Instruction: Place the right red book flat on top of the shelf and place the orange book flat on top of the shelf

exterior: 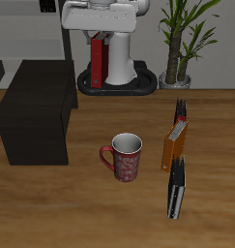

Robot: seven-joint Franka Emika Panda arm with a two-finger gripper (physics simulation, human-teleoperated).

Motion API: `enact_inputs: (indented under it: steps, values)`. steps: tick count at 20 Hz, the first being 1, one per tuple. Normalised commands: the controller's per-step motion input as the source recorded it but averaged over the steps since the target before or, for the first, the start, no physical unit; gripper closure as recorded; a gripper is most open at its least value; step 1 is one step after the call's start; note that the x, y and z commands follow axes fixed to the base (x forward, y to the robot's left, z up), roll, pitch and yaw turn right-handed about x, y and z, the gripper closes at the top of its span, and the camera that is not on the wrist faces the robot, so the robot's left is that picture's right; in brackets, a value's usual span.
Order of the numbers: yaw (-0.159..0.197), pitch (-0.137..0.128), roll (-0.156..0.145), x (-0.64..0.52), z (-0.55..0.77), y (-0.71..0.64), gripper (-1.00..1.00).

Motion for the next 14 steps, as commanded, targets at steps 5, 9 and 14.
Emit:
enact_inputs:
  steps: [5, 9, 14]
  values:
    - [-0.004, -0.035, -0.019, -0.48, 0.06, 0.00, 1.00]
    - [0.015, 0.004, 0.006, -0.47, -0.10, 0.10, 1.00]
    - [0.025, -0.032, 0.013, -0.37, -0.06, 0.06, 1.00]
